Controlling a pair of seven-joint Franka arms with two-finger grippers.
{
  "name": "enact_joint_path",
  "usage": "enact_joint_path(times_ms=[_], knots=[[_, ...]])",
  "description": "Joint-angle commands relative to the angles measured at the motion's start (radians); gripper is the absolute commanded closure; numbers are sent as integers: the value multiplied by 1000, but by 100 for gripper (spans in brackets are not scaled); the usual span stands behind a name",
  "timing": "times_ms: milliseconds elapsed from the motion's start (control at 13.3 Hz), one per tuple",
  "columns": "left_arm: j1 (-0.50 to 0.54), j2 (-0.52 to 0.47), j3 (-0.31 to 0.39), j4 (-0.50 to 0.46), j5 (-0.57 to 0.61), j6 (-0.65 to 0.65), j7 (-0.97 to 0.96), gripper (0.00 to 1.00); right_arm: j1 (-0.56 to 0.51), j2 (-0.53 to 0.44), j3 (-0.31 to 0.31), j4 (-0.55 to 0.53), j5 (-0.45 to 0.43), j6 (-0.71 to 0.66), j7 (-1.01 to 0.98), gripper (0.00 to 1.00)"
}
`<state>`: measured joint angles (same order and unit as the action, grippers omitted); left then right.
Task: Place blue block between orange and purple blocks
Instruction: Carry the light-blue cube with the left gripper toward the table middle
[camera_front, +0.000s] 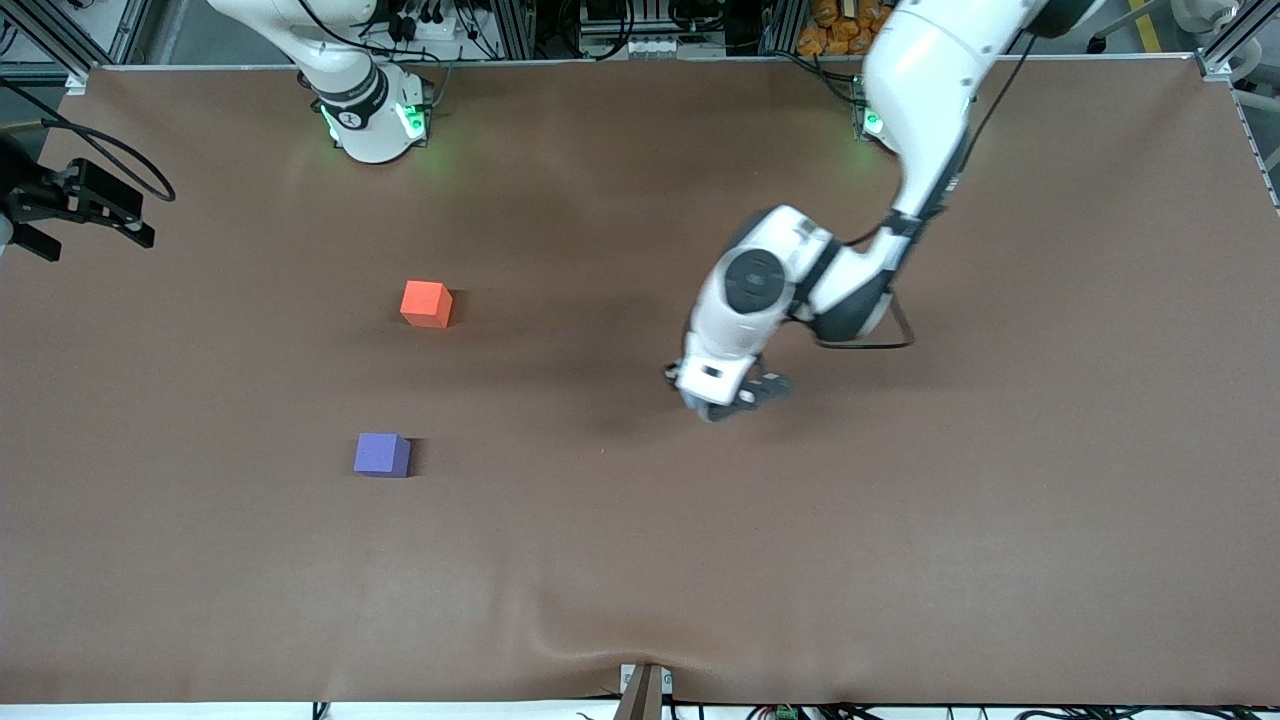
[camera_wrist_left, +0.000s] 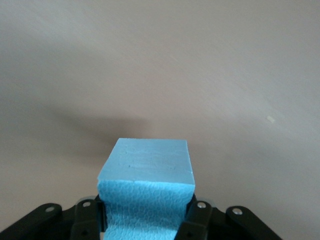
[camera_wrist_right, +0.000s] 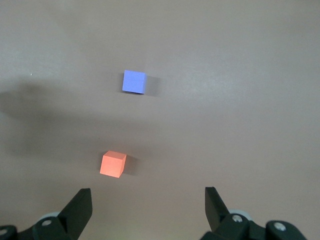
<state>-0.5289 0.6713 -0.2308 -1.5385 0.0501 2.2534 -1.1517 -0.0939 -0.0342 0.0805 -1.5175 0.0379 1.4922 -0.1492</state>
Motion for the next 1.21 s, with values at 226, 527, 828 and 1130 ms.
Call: enact_joint_path(times_ms=[226,527,828,1130], knots=[[-140,195,24,259,10,-3,-37,100,-36,51,10,19,4,-9,-13,0],[-169,226,27,264,10,60,-59,100,-38,66,10,16,4,-12,-13,0],[-243,252,90,265,10,80,-40,100,-35,73,10,16,4,-10,-9,0],[-252,260,93,258,10,103,-28,21,-36,76,10,14,5,-13,-12,0]])
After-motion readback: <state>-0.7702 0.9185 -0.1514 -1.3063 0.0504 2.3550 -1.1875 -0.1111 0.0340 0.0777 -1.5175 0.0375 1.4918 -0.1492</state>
